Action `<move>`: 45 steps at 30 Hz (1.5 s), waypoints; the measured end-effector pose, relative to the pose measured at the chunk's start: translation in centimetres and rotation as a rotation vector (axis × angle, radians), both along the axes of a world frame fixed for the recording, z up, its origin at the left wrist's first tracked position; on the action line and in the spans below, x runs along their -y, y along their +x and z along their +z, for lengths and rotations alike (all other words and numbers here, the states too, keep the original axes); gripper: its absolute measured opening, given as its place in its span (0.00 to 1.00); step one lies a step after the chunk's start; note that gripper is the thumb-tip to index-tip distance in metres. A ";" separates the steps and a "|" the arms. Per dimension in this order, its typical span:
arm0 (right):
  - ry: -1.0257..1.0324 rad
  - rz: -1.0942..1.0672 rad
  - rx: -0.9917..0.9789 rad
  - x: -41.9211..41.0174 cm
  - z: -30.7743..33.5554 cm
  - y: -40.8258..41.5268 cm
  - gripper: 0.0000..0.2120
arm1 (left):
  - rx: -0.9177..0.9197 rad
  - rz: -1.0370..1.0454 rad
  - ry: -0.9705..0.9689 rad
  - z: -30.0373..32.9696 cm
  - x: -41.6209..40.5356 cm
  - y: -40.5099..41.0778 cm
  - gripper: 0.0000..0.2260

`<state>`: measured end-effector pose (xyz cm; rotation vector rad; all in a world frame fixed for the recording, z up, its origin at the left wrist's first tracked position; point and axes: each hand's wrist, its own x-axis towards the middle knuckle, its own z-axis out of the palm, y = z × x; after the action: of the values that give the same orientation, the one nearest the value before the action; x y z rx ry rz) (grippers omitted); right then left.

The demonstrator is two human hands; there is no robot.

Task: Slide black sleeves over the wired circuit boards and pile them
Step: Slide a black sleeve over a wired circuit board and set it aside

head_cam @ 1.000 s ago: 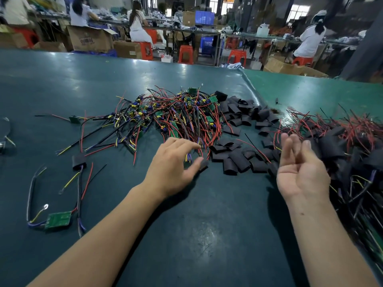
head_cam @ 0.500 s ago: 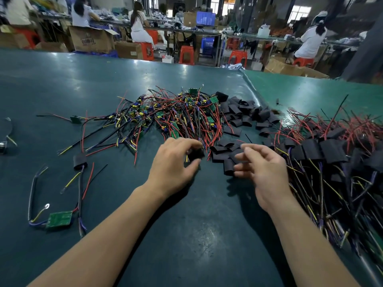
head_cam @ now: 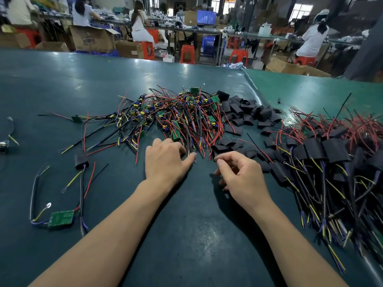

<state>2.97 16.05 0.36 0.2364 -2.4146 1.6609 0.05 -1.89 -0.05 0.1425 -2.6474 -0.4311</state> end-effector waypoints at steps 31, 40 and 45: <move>-0.961 0.282 0.242 -1.0 3.4 0.4 0.14 | 0.023 -0.489 1.182 1.4 -3.3 2.8 0.20; -0.600 0.282 0.177 0.3 2.1 0.5 0.12 | 0.020 -0.701 1.573 2.0 -3.0 3.0 0.06; -0.597 0.102 0.104 0.1 2.2 0.1 0.06 | -0.256 -0.539 0.656 1.3 -1.7 2.9 0.04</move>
<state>3.09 15.96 2.54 0.1791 -1.8732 2.3916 2.92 -0.18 1.25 -0.4088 -2.1696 -1.3808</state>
